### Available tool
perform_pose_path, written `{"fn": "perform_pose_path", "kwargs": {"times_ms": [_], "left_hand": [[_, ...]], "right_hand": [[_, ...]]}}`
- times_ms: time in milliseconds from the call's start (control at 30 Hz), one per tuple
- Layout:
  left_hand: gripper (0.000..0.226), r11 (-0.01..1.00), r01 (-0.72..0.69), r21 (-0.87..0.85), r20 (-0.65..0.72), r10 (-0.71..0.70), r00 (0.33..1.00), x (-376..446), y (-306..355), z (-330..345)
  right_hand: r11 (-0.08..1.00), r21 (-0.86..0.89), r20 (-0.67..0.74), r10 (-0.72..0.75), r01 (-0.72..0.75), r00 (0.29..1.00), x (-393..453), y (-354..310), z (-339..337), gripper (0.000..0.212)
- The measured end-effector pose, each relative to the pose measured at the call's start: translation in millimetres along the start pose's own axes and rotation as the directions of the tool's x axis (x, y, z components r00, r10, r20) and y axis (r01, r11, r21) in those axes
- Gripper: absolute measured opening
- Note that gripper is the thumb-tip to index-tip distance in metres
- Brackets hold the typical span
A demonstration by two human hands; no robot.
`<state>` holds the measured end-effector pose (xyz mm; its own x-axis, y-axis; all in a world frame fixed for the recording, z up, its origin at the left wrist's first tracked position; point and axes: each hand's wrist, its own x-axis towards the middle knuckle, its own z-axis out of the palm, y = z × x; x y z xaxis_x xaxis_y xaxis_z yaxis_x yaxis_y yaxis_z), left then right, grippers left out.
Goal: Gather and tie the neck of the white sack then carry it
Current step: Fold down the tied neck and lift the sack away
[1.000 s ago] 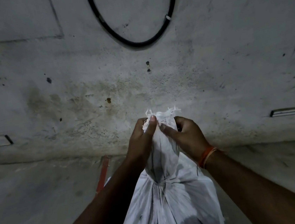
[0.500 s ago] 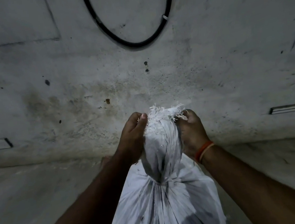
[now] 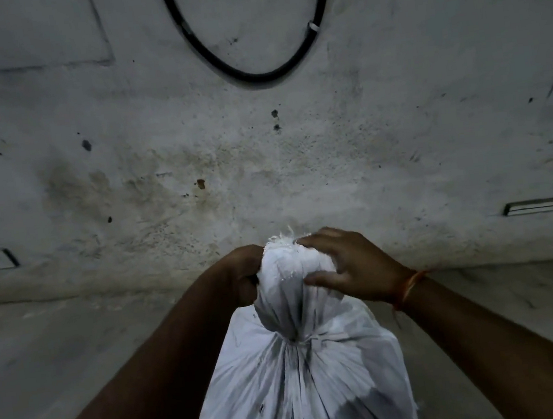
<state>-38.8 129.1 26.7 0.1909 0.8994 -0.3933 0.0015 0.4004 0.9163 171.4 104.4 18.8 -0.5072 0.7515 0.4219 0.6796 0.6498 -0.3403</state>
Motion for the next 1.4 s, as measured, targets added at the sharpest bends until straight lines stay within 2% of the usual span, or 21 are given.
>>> {"fn": "perform_pose_path", "kwargs": {"times_ms": [67, 100, 133, 167, 200, 233, 267, 367, 533, 667, 700, 767, 833, 900, 967, 1033, 1133, 1200, 1267, 1333, 1400], "left_hand": [[0.033, 1.0, -0.016, -0.025, -0.078, 0.014, 0.997, 0.1, 1.1, 6.4], [0.041, 0.993, -0.117, 0.037, -0.165, 0.121, 0.979, 5.2, -0.7, 5.4], [0.043, 0.942, -0.256, 0.217, -0.252, 0.307, 0.918, 5.7, -2.2, 2.4], [0.043, 0.802, -0.38, 0.461, -0.273, 0.536, 0.799, 1.9, -5.5, -2.0], [0.042, 0.602, -0.489, 0.632, -0.2, 0.735, 0.648, -7.2, -9.5, -5.9], [0.044, 0.422, -0.566, 0.708, -0.069, 0.839, 0.539, -19.0, -14.9, -6.2], [0.049, 0.304, -0.61, 0.732, 0.059, 0.863, 0.502, -28.0, -23.2, -5.3], [0.074, 0.198, -0.591, 0.782, 0.251, 0.768, 0.589, -34.6, -51.3, -0.4], [0.05, 0.288, -0.62, 0.73, 0.186, 0.789, 0.585, -9.5, -54.0, -5.3], [0.04, 0.379, -0.549, 0.745, 0.194, 0.664, 0.722, 1.6, -45.7, -6.0], [0.037, 0.41, -0.519, 0.75, 0.173, 0.635, 0.752, 5.0, -43.7, -5.9], [0.029, 0.473, -0.478, 0.74, 0.13, 0.596, 0.792, 11.6, -41.2, -5.8], [0.027, 0.581, -0.451, 0.677, 0.078, 0.553, 0.829, 20.4, -43.8, -7.6], [0.031, 0.704, -0.435, 0.562, 0.04, 0.502, 0.864, 25.3, -44.7, -7.7], [0.034, 0.79, -0.393, 0.471, 0.014, 0.438, 0.899, 27.1, -46.6, -4.9], [0.032, 0.878, -0.306, 0.368, 0.012, 0.325, 0.946, 26.9, -52.0, -2.1], [0.034, 0.938, -0.19, 0.291, 0.008, 0.196, 0.981, 26.6, -58.9, -0.9], [0.046, 0.836, -0.171, 0.522, -0.076, 0.245, 0.966, 22.7, -59.6, -3.1], [0.057, 0.501, -0.194, 0.843, -0.105, 0.507, 0.856, 12.0, -67.5, -7.6], [0.072, 0.137, -0.341, 0.93, 0.132, 0.742, 0.658, -7.9, -81.8, -10.9], [0.084, 0.051, -0.443, 0.895, 0.267, 0.736, 0.623, -9.8, -102.5, -15.8]], "right_hand": [[0.999, 0.039, -0.024, 0.039, -0.038, 0.999, 1.4, 0.4, 3.2, 0.03], [0.994, 0.078, -0.037, 0.078, -0.075, 0.996, 1.0, 2.1, 4.1, 0.022], [0.987, 0.113, -0.036, 0.12, -0.115, 0.992, -0.5, 4.3, 4.3, 0.018], [0.975, 0.158, -0.025, 0.16, -0.154, 0.987, -1.9, 6.4, 3.9, 0.018], [0.957, 0.22, -0.005, 0.197, -0.191, 0.98, -3.0, 7.3, 2.9, 0.018], [0.931, 0.284, 0.017, 0.234, -0.229, 0.972, -3.6, 8.4, 2.6, 0.019], [0.901, 0.344, 0.039, 0.266, -0.262, 0.963, -3.3, 8.3, 2.5, 0.019], [0.795, 0.501, 0.114, 0.332, -0.343, 0.936, -0.1, 8.2, 8.2, 0.019], [0.656, 0.634, 0.178, 0.392, -0.41, 0.903, 3.3, 11.1, 20.0, 0.044], [0.668, 0.601, 0.173, 0.428, -0.439, 0.887, 6.8, 19.2, 24.4, 0.063], [0.737, 0.517, 0.127, 0.436, -0.435, 0.891, 8.9, 20.3, 25.3, 0.063], [0.908, 0.164, -0.067, 0.401, -0.386, 0.914, 8.9, 20.7, 25.8, 0.054], [0.961, -0.116, -0.218, 0.221, -0.25, 0.951, 0.5, 11.6, 20.7, 0.053], [0.964, -0.251, -0.163, 0.046, -0.087, 0.986, -13.3, 2.3, 22.2, 0.063], [0.941, -0.337, -0.017, 0.011, -0.016, 1.0, -25.1, -0.4, 36.5, 0.076], [0.966, -0.254, 0.052, 0.059, -0.043, 0.997, -28.7, 5.5, 51.4, 0.075], [0.997, -0.012, 0.034, 0.074, -0.074, 0.997, -23.7, 17.2, 58.7, 0.047], [0.995, 0.044, 0.028, 0.088, -0.09, 0.996, -21.0, 21.8, 58.5, 0.032], [0.978, 0.114, 0.047, 0.172, -0.176, 0.984, -19.6, 27.9, 57.7, 0.025], [0.931, 0.228, 0.085, 0.273, -0.285, 0.958, -19.8, 35.0, 56.1, 0.028], [0.868, 0.343, 0.142, 0.331, -0.36, 0.933, -20.4, 39.6, 55.5, 0.034]]}}
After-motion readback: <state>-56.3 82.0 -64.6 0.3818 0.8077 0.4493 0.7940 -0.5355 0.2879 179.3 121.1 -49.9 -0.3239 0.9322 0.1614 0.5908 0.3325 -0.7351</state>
